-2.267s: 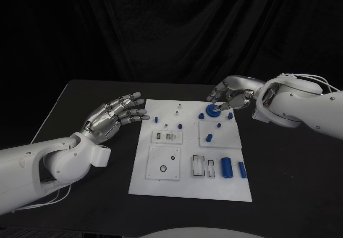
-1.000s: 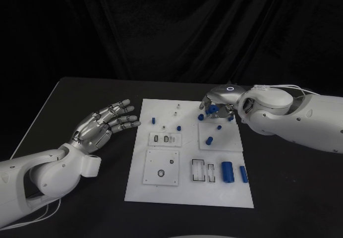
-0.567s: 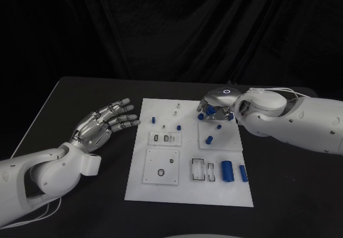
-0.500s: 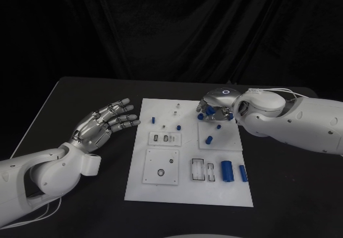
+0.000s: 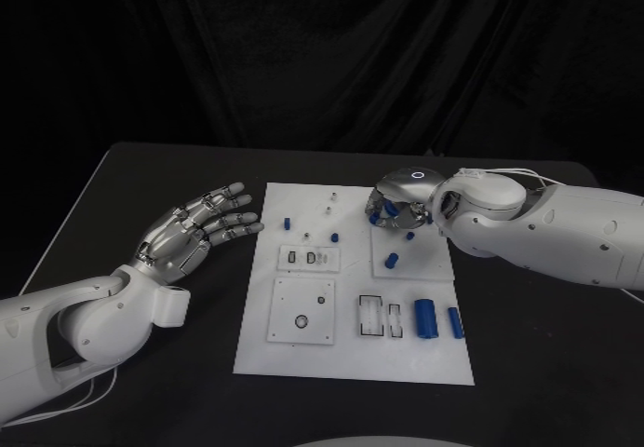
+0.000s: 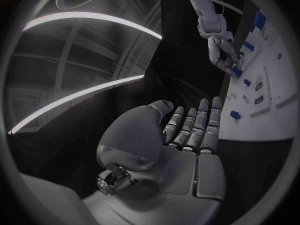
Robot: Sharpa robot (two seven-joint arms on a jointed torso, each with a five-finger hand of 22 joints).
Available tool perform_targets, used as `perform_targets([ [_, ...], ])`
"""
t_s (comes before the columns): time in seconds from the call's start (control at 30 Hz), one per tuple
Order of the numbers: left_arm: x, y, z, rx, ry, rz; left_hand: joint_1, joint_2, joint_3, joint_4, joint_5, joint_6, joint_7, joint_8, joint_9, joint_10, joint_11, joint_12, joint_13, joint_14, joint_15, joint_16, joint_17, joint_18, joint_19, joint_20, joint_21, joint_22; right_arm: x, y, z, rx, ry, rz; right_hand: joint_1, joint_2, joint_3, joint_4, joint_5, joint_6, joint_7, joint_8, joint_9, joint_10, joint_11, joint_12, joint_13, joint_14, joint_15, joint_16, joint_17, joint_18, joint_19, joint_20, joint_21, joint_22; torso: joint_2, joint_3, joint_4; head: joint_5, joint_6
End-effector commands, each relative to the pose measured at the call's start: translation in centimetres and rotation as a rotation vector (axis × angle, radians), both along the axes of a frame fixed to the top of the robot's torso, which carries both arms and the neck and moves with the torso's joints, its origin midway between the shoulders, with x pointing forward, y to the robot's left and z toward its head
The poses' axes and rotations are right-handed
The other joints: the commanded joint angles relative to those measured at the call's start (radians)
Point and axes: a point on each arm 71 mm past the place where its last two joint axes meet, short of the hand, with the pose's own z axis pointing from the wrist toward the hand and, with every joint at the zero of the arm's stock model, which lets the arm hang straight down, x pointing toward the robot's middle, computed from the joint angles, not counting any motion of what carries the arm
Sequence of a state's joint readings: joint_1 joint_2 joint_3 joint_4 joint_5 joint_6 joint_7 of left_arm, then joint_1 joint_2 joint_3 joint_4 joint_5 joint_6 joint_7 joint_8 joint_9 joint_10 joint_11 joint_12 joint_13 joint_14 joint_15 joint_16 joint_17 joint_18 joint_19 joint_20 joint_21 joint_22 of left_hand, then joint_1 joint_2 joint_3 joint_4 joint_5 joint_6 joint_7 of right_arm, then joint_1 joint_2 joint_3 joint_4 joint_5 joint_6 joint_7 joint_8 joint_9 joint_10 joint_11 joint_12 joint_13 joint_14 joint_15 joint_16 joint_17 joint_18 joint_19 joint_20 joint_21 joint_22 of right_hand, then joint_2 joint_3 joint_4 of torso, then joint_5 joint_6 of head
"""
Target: Assemble the parts on the task board
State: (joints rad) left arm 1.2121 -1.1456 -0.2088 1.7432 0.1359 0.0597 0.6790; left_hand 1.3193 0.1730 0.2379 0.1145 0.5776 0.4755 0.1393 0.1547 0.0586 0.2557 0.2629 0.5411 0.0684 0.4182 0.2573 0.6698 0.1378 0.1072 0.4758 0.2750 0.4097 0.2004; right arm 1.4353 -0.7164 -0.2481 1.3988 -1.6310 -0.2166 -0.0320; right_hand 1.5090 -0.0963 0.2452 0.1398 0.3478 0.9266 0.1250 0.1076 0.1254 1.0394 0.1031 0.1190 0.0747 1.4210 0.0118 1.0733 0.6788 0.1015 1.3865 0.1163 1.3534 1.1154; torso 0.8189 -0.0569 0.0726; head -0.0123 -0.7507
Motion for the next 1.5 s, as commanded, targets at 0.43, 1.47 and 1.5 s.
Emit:
perform_targets([
  [0.43, 0.1, 0.6, 1.3, -0.117, -0.154, 0.064, -0.006, 0.005, 0.011, 0.000, 0.004, 0.005, 0.003, 0.007, 0.001, 0.004, 0.007, 0.005, 0.002, -0.009, -0.002, 0.006, -0.002, -0.015, -0.006, 0.001, -0.005, -0.001, 0.0, -0.5, 0.7, 0.108, -0.112, 0.010, 0.015, 0.028, 0.078, -0.041, -0.013, 0.140, 0.005, 0.086, 0.083, 0.097, -0.030, 0.037, 0.017, 0.007, -0.026, 0.002, 0.019, -0.012, 0.003, -0.023, 0.009, 0.026, -0.001, 0.0006, -0.0003, 0.006, 0.000],
  [1.47, 0.3, 0.0, 1.1, -0.126, -0.134, 0.049, -0.007, 0.006, 0.016, 0.000, 0.003, 0.008, 0.005, 0.008, 0.001, 0.006, 0.010, 0.007, 0.002, -0.011, -0.002, 0.009, -0.002, -0.015, -0.009, 0.002, -0.005, -0.001, 3.9, 5.2, 4.2, 0.111, -0.115, 0.042, 0.001, 0.026, 0.088, -0.060, -0.083, 0.115, 0.005, 0.091, 0.131, 0.109, -0.031, 0.021, 0.010, 0.013, -0.027, 0.005, 0.037, -0.016, 0.011, -0.027, 0.017, 0.049, -0.001, 0.0012, 0.0033, 0.016, 0.013],
  [1.5, 0.3, 0.0, 1.0, -0.127, -0.133, 0.048, -0.007, 0.006, 0.016, 0.000, 0.003, 0.008, 0.005, 0.008, 0.001, 0.006, 0.010, 0.007, 0.002, -0.011, -0.002, 0.009, -0.002, -0.015, -0.009, 0.002, -0.005, -0.001, 3.9, 5.2, 4.1, 0.109, -0.111, 0.042, 0.000, 0.026, 0.088, -0.060, -0.083, 0.112, 0.006, 0.089, 0.131, 0.108, -0.030, 0.019, 0.010, 0.013, -0.026, 0.004, 0.036, -0.016, 0.010, -0.027, 0.016, 0.048, -0.001, 0.0013, 0.0023, 0.016, 0.013],
])
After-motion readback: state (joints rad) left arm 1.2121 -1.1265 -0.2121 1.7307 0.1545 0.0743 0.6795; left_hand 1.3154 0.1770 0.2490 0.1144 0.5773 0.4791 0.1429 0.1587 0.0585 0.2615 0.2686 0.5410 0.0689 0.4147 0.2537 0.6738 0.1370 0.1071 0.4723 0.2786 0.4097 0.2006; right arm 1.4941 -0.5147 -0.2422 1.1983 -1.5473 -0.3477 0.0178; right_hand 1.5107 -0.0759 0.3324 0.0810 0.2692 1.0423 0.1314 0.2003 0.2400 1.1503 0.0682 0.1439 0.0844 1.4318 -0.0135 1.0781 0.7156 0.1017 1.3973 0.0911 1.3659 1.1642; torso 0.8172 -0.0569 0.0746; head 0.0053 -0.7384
